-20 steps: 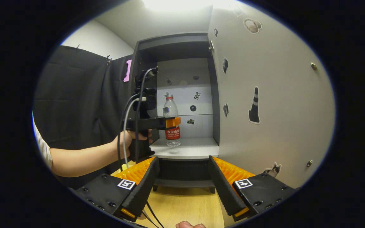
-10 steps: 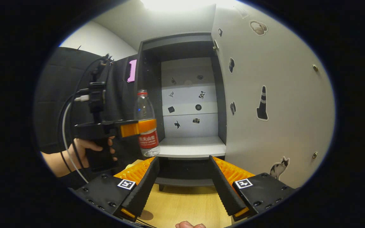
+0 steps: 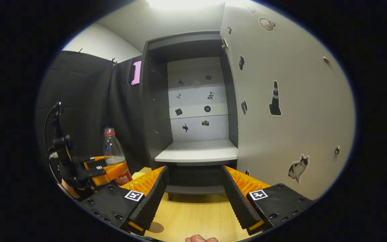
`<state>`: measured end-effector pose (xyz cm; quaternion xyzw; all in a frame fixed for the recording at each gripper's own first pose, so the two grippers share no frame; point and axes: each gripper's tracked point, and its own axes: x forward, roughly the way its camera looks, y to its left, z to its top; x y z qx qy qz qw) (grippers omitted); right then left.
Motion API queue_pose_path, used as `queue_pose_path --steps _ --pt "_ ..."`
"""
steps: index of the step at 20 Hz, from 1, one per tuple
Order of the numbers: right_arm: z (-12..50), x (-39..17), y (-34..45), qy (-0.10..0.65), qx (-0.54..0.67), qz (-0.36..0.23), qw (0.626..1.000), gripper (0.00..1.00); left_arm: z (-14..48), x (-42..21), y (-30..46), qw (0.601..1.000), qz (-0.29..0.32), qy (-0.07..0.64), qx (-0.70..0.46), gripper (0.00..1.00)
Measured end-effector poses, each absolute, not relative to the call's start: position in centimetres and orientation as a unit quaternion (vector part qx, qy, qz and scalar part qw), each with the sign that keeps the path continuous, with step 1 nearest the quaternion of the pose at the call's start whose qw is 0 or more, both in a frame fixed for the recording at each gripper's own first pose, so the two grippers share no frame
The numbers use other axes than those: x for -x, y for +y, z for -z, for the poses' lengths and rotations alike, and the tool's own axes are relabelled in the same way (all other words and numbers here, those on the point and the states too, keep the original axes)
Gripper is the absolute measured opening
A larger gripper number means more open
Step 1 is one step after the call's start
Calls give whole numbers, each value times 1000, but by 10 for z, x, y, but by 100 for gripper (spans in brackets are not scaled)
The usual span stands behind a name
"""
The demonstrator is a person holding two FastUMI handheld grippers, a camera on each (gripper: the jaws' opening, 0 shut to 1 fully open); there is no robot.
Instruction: Open the cabinet door with the right hand, grasp the bottle in the cabinet with the left hand and place it on the coaster, then close the cabinet door with the right hand.
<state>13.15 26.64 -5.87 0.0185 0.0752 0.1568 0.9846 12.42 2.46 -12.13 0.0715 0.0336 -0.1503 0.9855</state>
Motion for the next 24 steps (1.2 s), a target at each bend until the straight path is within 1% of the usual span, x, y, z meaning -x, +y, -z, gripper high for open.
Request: queue_pose_path --steps 2,3,4,6,8,9,10,12,17,18,20,21,22,24 --pt "70 -130 263 92 -16 -155 984 98 165 -112 33 987 143 56 -54 72" --pt "76 -129 260 102 -16 -152 983 98 181 -105 36 988 139 62 -40 75" --pt "82 -128 258 109 -18 -151 982 98 198 -99 38 988 136 66 -27 72" --pt "92 -128 255 119 -18 -145 982 98 232 -91 40 989 128 79 -9 72" --pt "103 -126 254 133 -12 -144 981 98 263 -85 36 988 125 90 -4 72" --pt "108 -125 253 140 -6 -142 980 98 279 -80 35 988 122 98 -4 75" --pt "111 -125 252 141 -1 -142 980 98 292 -77 35 988 117 100 -1 72" --pt "112 -126 252 135 11 -143 980 98 312 -73 36 989 107 103 5 75" --pt "122 -123 260 141 35 -160 976 98 358 -66 36 991 85 104 -21 75" --pt "126 -122 260 146 42 -161 975 98 366 -63 35 991 84 106 -18 72" --pt "135 -116 260 156 56 -162 973 98 373 -59 33 991 79 103 -22 77" --pt "141 -114 260 162 62 -165 971 98 373 -57 31 992 78 98 -26 77" --pt "146 -111 260 169 67 -169 969 98 373 -55 30 992 78 94 -27 75" --pt "155 -108 262 184 75 -175 964 98 374 -49 28 992 84 95 -21 75"
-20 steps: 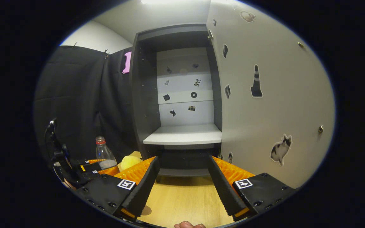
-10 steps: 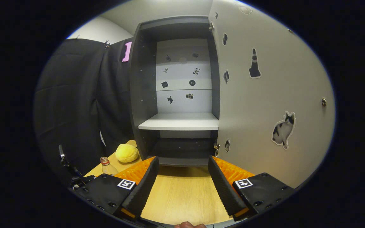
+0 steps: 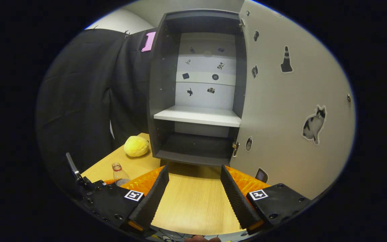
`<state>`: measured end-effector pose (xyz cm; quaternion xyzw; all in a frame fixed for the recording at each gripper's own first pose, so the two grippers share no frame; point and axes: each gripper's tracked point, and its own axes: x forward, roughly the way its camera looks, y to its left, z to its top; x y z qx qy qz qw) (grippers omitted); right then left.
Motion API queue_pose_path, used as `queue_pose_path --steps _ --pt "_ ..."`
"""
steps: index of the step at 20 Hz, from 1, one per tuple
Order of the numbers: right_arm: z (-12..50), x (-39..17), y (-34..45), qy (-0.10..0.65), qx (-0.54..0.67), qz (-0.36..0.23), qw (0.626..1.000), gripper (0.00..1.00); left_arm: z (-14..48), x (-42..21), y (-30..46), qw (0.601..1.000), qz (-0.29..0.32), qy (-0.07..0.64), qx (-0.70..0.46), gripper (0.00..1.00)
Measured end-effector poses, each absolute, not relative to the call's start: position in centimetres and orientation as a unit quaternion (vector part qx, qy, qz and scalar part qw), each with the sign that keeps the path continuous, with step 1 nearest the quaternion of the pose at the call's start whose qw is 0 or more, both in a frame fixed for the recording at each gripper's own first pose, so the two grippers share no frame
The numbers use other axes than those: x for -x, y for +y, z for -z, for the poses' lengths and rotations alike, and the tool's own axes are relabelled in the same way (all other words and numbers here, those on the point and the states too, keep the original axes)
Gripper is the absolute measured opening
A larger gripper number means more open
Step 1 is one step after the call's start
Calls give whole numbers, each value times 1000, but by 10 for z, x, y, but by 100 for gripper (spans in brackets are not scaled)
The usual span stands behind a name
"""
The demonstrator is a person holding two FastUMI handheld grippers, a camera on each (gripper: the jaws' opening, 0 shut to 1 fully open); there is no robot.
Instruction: Open the cabinet door with the right hand, grasp the bottle in the cabinet with the left hand and place it on the coaster, then close the cabinet door with the right hand.
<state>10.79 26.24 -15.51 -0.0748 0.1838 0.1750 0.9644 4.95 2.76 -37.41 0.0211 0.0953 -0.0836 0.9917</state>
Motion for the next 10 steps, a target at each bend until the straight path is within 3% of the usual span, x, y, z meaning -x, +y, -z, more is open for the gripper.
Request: queue_pose_path --steps 10 --pt "155 -99 268 180 72 -188 963 98 379 -22 27 990 82 111 -26 75"
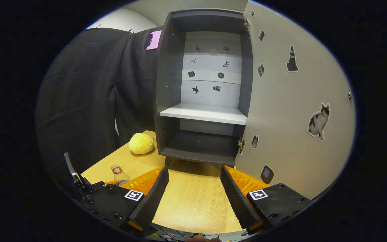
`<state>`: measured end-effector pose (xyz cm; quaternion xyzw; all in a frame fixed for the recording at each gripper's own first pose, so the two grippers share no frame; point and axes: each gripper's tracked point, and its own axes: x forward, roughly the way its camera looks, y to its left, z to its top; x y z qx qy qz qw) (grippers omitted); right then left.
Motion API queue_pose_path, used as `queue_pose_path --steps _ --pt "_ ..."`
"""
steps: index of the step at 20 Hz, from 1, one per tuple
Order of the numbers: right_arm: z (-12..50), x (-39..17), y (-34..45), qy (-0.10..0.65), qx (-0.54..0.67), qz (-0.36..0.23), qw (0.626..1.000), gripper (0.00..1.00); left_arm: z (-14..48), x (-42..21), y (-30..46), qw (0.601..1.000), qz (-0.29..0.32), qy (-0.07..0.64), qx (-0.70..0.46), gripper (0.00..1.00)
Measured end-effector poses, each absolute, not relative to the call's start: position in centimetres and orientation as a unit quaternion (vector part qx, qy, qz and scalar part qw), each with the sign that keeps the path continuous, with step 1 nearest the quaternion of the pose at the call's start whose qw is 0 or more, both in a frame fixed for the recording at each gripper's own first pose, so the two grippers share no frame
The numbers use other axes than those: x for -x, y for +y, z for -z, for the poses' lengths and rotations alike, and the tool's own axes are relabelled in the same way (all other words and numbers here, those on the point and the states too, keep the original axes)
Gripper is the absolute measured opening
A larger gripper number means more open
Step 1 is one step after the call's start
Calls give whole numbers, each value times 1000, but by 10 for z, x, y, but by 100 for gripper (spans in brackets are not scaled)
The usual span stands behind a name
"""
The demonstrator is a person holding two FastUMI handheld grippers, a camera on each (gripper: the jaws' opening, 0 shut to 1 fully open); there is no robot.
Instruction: Open the cabinet door with the right hand, grasp the bottle in the cabinet with the left hand and place it on the coaster, then close the cabinet door with the right hand.
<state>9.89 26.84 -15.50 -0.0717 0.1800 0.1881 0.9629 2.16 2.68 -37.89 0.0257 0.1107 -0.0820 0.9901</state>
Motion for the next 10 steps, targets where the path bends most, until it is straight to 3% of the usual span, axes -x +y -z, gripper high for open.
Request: queue_pose_path --steps 2,3,5,6,10 --pt "155 -97 266 180 69 -188 963 98 380 -17 26 990 81 112 -31 77" --pt "153 -97 264 178 69 -187 964 98 381 -15 25 989 80 118 -30 73" --pt "150 -96 262 172 68 -185 965 98 380 -10 25 989 77 119 -27 79" --pt "149 -96 261 171 67 -185 965 98 377 -8 26 990 75 120 -23 87" --pt "145 -90 257 163 63 -186 967 98 378 8 25 987 69 143 -2 88"
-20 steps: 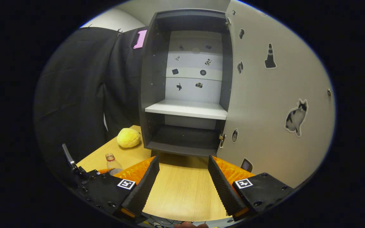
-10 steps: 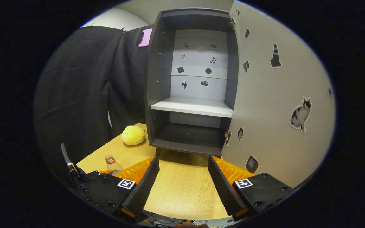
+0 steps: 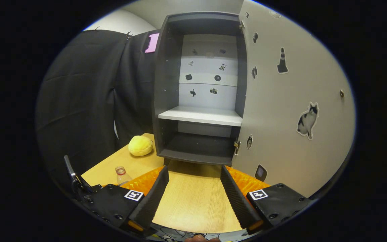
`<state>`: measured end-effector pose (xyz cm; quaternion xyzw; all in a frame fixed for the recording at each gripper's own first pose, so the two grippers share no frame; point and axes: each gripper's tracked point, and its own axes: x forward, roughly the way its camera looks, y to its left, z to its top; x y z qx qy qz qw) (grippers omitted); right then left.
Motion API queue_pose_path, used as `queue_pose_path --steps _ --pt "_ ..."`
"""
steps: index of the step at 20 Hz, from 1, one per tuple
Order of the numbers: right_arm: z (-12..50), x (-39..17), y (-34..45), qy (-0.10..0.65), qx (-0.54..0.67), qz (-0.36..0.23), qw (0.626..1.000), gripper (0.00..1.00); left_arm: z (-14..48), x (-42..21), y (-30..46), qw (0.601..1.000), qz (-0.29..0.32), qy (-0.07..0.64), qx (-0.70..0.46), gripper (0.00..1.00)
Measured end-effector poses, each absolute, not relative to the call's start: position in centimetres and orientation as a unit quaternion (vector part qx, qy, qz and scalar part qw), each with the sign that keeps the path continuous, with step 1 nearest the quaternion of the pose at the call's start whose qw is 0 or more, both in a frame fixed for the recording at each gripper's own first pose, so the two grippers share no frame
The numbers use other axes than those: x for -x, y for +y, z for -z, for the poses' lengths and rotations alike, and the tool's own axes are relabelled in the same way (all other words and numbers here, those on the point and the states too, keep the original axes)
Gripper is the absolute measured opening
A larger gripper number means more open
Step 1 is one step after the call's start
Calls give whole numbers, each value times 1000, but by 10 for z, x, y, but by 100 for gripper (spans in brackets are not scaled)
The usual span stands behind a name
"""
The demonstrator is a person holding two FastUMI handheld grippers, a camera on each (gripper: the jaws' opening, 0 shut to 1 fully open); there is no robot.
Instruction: Open the cabinet door with the right hand, grasp the bottle in the cabinet with the left hand and place it on the coaster, then close the cabinet door with the right hand.
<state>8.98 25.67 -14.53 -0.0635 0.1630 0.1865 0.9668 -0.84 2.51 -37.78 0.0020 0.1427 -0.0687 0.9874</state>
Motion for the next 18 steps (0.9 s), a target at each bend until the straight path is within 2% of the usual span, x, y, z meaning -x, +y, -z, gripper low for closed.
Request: queue_pose_path --steps 3,8,10,15,18 --pt "140 -84 252 152 63 -189 968 98 360 27 29 988 61 142 4 93" --pt "129 -65 237 151 44 -188 970 98 318 48 39 989 47 138 11 88" --pt "119 -55 224 146 40 -179 972 98 298 53 41 990 38 133 22 90" --pt "74 -41 195 109 26 -178 978 98 241 56 49 993 1 110 30 90" --pt "48 -31 180 94 8 -199 976 98 211 59 55 994 -28 100 26 88"
